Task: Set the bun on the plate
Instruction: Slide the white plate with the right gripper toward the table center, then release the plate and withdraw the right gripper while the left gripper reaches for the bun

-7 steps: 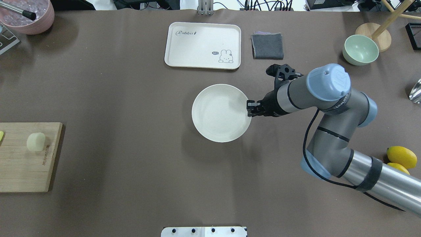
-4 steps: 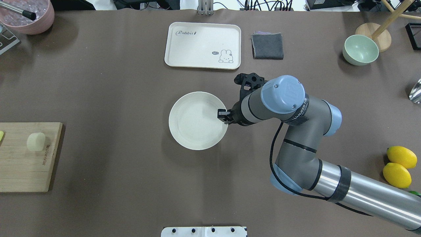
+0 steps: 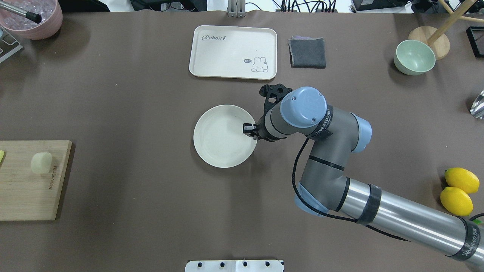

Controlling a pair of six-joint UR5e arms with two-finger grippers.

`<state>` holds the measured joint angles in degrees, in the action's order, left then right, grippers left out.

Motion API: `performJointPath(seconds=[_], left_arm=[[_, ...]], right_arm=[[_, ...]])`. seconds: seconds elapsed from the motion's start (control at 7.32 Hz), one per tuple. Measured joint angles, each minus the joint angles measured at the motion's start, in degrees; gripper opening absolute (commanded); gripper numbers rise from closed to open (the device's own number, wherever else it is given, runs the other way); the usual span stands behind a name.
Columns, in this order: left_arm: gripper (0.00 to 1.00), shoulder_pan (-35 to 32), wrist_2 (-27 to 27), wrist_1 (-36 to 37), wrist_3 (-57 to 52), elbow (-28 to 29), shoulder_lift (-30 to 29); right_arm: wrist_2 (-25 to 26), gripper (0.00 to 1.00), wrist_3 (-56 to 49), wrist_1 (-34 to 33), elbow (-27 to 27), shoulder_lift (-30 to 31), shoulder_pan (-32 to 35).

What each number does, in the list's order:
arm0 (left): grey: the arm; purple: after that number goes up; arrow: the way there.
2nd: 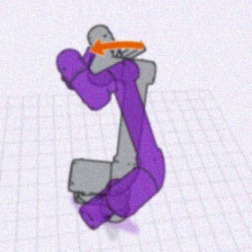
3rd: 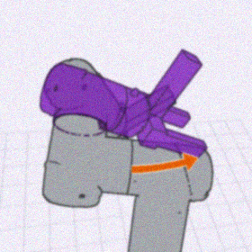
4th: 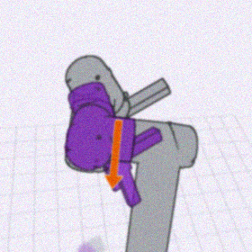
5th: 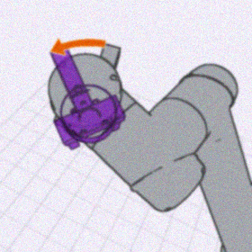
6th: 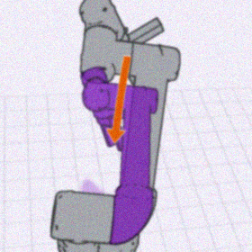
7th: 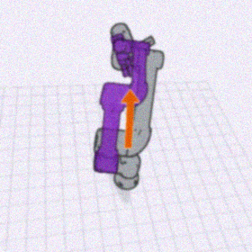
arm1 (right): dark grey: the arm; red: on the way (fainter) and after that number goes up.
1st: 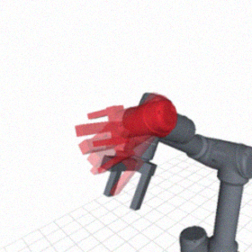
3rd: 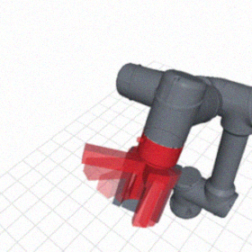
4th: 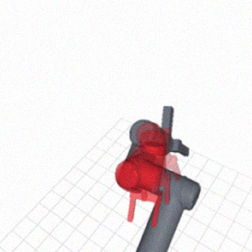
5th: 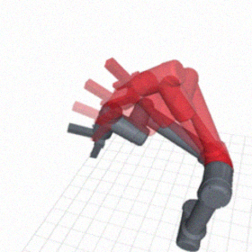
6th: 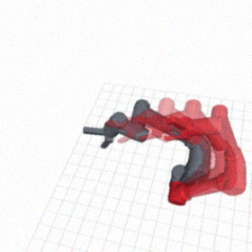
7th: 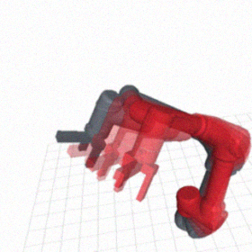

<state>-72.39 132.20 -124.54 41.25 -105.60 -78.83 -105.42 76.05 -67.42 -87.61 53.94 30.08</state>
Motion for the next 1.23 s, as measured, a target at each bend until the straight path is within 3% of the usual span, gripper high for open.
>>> performJointPath(seconds=[0.41, 0.68, 0.96, 1.23], left_arm=[[0.98, 1.87, -1.05, -0.38, 3.70, -0.26, -1.16], [0.98, 5.65, -3.37, -2.77, 8.66, -1.02, -0.47], [0.98, 11.67, -7.77, -8.07, 14.21, -1.86, 2.68], [0.98, 19.09, -14.75, -11.23, 16.55, -2.18, 4.93]], right_arm=[[-1.24, 1.00, -0.10, -0.04, 0.30, -0.45, 1.29], [-7.45, 1.00, -0.31, -0.47, -1.40, 0.18, 5.22], [-12.04, 1.00, -2.06, -0.63, -3.65, 3.33, 9.48], [-13.13, 1.00, -6.00, -0.63, -6.26, 7.64, 11.79]])
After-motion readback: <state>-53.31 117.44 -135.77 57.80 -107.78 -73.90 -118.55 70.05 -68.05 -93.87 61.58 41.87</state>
